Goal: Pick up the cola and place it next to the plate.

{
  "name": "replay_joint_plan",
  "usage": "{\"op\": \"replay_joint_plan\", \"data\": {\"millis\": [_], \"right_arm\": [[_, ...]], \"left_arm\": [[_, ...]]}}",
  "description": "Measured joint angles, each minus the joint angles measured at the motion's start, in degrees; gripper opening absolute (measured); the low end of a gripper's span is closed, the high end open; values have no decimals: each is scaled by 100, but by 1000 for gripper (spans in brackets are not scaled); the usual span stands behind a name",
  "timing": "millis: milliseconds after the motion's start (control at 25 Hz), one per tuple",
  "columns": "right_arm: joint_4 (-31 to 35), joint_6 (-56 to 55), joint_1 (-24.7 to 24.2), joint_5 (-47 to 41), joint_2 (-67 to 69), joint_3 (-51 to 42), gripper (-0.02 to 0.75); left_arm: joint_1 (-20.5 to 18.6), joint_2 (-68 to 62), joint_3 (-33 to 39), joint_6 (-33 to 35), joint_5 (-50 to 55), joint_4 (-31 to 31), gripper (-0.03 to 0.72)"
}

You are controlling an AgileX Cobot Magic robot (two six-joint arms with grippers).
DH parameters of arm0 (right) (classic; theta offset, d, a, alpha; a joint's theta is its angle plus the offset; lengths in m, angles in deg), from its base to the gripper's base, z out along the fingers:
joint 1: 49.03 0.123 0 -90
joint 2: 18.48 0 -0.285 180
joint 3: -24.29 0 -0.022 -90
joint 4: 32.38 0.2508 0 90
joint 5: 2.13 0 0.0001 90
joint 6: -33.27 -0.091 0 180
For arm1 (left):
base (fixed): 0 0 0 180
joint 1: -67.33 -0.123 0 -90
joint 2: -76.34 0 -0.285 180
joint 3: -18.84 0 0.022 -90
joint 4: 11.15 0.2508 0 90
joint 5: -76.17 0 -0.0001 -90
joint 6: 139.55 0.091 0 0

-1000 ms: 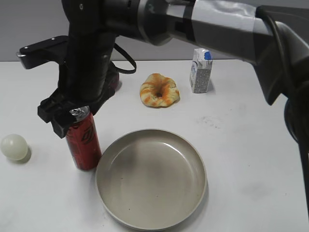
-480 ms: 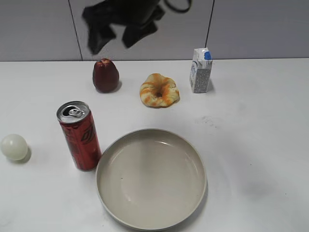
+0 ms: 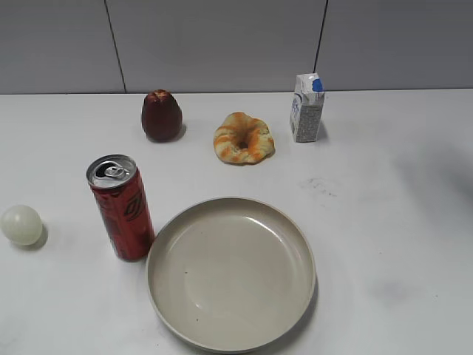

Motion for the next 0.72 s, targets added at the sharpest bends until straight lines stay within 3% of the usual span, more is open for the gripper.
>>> {"op": "replay_joint_plan", "data": {"millis": [280,520,720], "right_arm": [[-89,-19,-1165,-308,-1470,-1446,598],[-94,-19,-1217,-334,-3076,-3248,595],[-87,-19,-1217,206,-4451,-4941,595]], "left_arm": [[0,0,0,0,0,0,552],[0,0,0,0,0,0,552],[0,0,0,0,0,0,552]]}}
